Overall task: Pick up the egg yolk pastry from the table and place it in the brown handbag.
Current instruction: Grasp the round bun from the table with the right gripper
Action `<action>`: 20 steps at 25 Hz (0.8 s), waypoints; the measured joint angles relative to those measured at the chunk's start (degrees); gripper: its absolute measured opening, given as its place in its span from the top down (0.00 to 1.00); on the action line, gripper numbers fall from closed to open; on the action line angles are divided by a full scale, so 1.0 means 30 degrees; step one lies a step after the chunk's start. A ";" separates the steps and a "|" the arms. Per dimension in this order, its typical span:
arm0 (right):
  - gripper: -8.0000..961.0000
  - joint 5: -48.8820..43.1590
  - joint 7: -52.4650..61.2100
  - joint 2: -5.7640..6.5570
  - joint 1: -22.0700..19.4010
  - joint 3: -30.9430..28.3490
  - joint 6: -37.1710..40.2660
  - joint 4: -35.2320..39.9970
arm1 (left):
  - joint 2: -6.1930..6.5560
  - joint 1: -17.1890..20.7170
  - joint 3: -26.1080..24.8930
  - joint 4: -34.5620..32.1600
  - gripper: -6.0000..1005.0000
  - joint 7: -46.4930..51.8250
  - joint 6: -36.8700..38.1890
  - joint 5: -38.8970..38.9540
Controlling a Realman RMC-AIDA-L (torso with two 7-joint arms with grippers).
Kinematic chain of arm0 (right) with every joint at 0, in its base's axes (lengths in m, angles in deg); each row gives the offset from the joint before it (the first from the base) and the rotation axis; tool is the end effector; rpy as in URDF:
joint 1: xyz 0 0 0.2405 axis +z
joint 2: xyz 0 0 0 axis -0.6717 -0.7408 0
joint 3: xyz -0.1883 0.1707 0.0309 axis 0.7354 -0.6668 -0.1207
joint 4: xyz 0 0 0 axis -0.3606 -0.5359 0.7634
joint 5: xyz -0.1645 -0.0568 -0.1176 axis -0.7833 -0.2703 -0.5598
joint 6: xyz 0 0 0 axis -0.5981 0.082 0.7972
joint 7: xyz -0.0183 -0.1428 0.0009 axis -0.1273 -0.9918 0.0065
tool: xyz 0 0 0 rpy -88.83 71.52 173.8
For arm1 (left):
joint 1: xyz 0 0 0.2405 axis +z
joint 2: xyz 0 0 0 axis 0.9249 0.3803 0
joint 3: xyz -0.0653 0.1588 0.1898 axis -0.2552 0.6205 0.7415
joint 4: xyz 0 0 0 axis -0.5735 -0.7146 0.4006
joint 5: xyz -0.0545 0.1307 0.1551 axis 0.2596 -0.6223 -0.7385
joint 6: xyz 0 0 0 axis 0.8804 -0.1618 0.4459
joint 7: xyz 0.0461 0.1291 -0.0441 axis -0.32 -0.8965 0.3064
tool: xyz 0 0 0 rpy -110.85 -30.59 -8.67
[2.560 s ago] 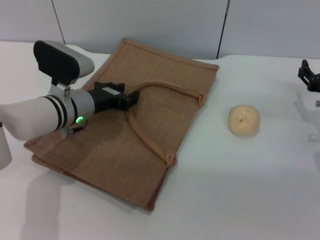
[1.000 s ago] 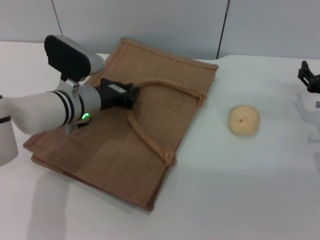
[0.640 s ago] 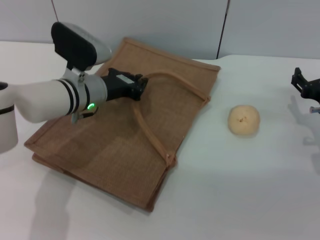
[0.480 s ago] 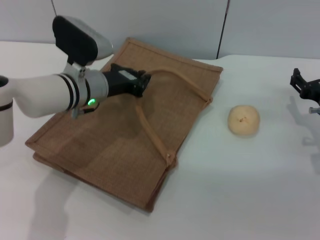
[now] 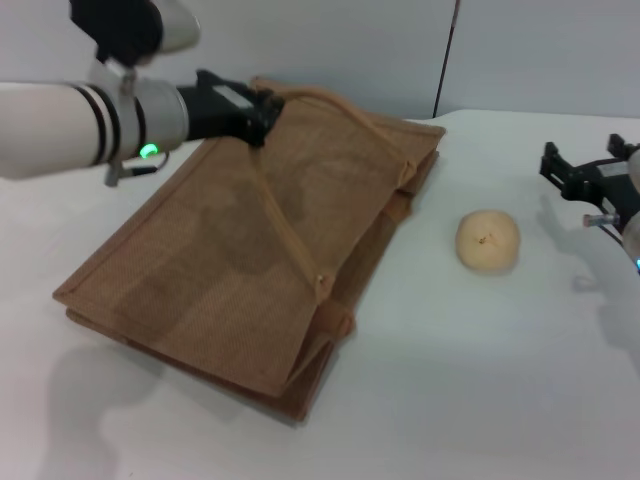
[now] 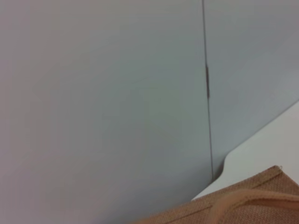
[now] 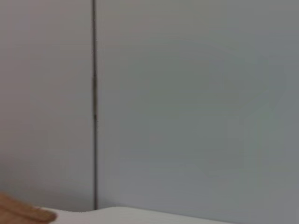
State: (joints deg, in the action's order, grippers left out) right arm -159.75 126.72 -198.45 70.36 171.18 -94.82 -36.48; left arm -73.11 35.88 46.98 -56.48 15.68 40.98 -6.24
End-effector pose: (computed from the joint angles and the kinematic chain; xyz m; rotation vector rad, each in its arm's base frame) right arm 0.2859 0.3973 -0.0406 -1.7458 0.7106 0.3841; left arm -0.1966 0.4340 0.0002 -2.2858 -0.5106 -0.2754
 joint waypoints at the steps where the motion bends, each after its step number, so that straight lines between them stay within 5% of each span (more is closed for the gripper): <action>1: 0.10 -0.0023 -0.0007 0.0049 -0.0050 0.0015 0.0238 0.0284 | -0.0075 0.0177 -0.0377 -0.0755 0.87 0.0655 -0.0474 -0.0803; 9: 0.10 -0.1398 -0.0088 0.0796 -0.1274 -0.0045 0.2288 0.3436 | -0.0300 0.0604 -0.1776 -0.4940 0.87 0.4337 -0.3224 -0.5338; 20: 0.10 -0.2250 -0.1084 0.1804 -0.3122 -0.0276 0.6709 0.8294 | -0.0333 0.0813 -0.2549 -0.6965 0.87 0.5123 -0.4794 -0.6312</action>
State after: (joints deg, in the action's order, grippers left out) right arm -166.50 123.47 -193.04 61.00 170.35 -74.69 -11.60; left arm -74.11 38.32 39.33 -77.37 31.05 26.59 -25.17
